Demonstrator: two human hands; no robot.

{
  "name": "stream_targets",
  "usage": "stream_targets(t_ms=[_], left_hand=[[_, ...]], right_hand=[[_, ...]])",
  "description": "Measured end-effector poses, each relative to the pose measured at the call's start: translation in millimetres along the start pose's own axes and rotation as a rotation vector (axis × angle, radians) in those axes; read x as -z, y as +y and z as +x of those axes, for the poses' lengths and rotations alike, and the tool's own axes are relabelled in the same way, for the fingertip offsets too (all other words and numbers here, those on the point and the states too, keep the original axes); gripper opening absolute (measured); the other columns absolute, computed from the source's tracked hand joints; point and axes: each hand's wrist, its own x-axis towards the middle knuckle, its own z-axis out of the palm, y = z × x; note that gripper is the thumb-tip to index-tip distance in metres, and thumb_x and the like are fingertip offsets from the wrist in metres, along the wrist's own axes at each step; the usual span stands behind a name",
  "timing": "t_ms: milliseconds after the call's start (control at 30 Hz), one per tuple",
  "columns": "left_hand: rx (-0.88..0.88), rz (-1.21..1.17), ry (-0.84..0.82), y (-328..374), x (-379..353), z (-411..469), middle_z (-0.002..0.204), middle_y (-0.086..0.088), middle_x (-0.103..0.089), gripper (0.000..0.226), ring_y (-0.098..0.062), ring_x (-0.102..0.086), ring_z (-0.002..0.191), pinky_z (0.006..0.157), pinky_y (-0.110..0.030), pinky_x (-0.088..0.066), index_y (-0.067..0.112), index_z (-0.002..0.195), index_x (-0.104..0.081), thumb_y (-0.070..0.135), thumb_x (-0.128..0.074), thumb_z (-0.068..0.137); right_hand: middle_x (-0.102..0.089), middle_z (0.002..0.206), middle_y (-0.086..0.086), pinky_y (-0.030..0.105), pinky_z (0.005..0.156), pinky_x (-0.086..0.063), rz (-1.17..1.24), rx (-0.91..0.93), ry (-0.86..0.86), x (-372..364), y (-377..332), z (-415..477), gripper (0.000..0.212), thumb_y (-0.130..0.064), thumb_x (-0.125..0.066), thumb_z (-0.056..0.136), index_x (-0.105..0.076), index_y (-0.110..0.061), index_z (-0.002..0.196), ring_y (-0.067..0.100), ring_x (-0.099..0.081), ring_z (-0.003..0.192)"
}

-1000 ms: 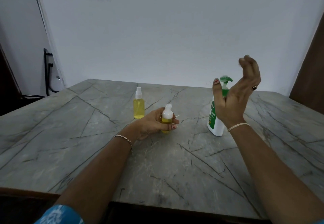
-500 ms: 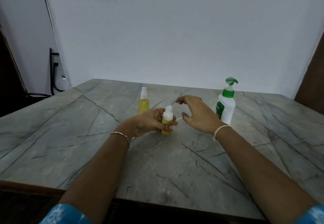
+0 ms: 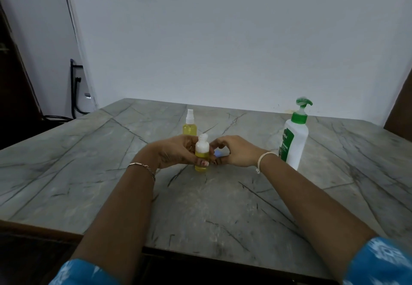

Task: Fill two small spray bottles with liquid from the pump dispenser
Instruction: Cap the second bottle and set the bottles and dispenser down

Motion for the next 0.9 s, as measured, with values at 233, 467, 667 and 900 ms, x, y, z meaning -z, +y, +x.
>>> stream_targets(t_ms=[233,467,667,900], left_hand=[[-0.005,0.001,0.011,-2,4,-4,0.111,-0.013,-0.069,0.036,-0.019,-0.065,0.106,0.088,-0.026,-0.053,0.004,0.108,-0.065,-0.015,-0.067,0.077],[-0.002,-0.018,0.038,-3,3,-1,0.108,-0.011,-0.070,0.036,-0.020,-0.067,0.105,0.085,-0.025,-0.055,0.004,0.106,-0.066,-0.015,-0.068,0.076],[-0.024,-0.046,0.090,-3,-3,3,0.106,-0.009,-0.070,0.037,-0.019,-0.067,0.104,0.087,-0.026,-0.055,0.004,0.108,-0.065,-0.014,-0.069,0.075],[-0.026,-0.115,0.183,-3,-12,12,0.103,-0.008,-0.070,0.039,-0.010,-0.071,0.089,0.074,-0.019,-0.055,0.004,0.111,-0.062,-0.016,-0.066,0.078]], right_hand=[[-0.069,0.109,0.007,0.027,0.079,-0.044,-0.028,0.012,0.105,-12,0,2,0.026,-0.019,-0.071,0.086,-0.070,-0.013,0.112,0.018,-0.061,0.094],[-0.072,0.100,0.006,0.035,0.080,-0.052,0.021,-0.009,0.320,0,10,-2,0.024,-0.025,-0.075,0.084,-0.072,-0.010,0.103,0.020,-0.064,0.089],[-0.068,0.094,0.003,0.016,0.079,-0.052,0.395,-0.080,0.649,37,-3,-4,0.029,-0.019,-0.080,0.079,-0.067,-0.010,0.104,0.015,-0.064,0.083],[-0.073,0.091,0.006,0.029,0.080,-0.058,0.891,0.037,0.818,65,-31,-9,0.018,-0.014,-0.071,0.088,-0.066,-0.009,0.105,0.014,-0.071,0.084]])
